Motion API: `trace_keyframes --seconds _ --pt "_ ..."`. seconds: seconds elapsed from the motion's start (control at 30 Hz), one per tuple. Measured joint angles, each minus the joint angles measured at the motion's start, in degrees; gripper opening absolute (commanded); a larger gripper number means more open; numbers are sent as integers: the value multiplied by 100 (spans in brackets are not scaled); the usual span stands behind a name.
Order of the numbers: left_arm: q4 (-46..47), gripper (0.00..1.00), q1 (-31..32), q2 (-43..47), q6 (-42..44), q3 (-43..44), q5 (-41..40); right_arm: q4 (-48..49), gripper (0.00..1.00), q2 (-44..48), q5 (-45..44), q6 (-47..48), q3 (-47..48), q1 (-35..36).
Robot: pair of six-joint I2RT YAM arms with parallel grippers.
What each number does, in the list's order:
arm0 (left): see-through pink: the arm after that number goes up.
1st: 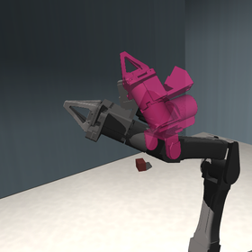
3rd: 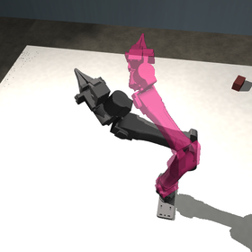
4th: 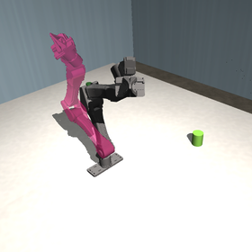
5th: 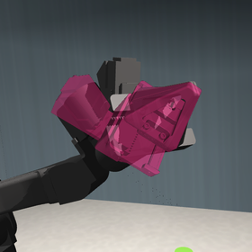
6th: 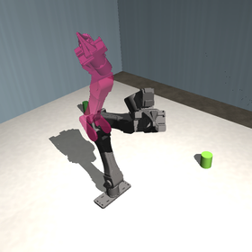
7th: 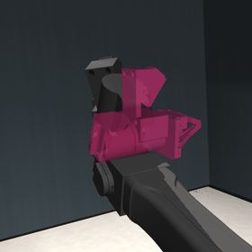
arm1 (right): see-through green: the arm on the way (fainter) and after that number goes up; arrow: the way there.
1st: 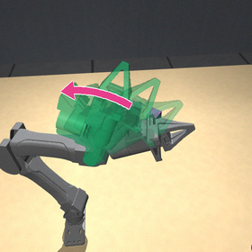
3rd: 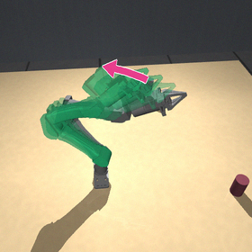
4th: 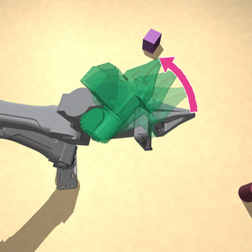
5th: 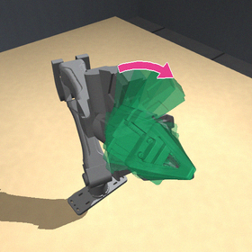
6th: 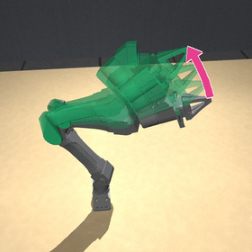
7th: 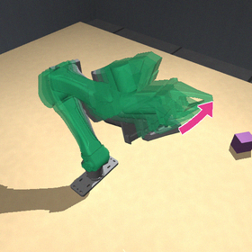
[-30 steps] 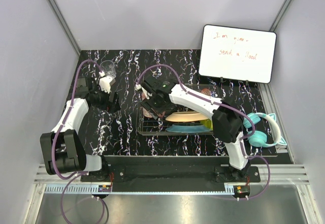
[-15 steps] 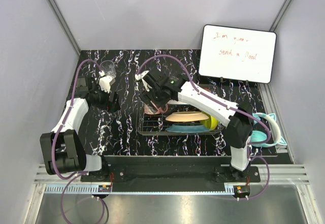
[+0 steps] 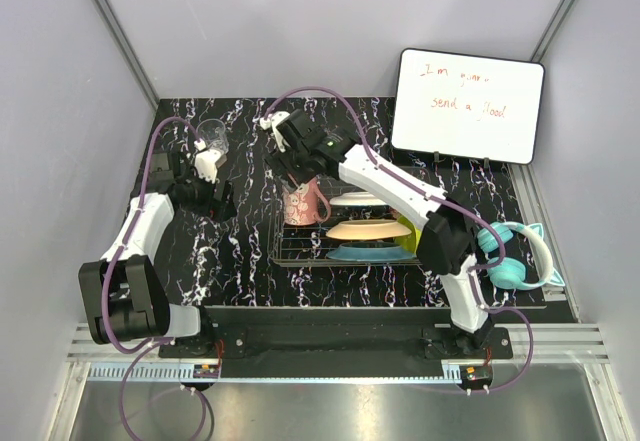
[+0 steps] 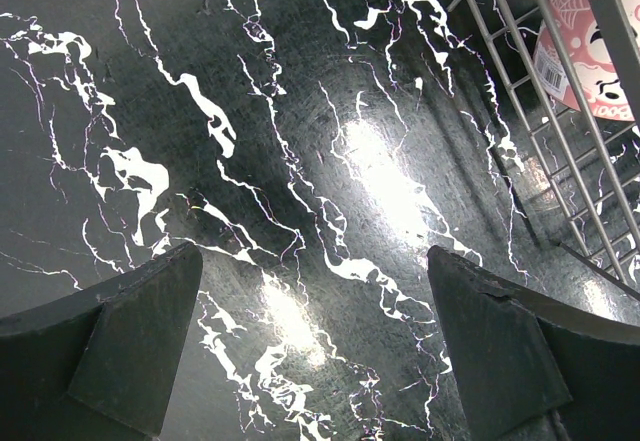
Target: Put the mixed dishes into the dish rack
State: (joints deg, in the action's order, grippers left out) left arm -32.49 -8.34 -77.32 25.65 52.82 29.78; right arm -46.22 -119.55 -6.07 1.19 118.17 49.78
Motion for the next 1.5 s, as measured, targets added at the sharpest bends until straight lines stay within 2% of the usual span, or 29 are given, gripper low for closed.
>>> trace_keyframes --seconds 0.97,1.5 --pt "2 99 -103 0 79 0 -7 813 67 -168 1008 -337 -428 -76" --pt "4 99 -111 0 109 0 -7 1047 63 575 1375 -710 -1495 -79"
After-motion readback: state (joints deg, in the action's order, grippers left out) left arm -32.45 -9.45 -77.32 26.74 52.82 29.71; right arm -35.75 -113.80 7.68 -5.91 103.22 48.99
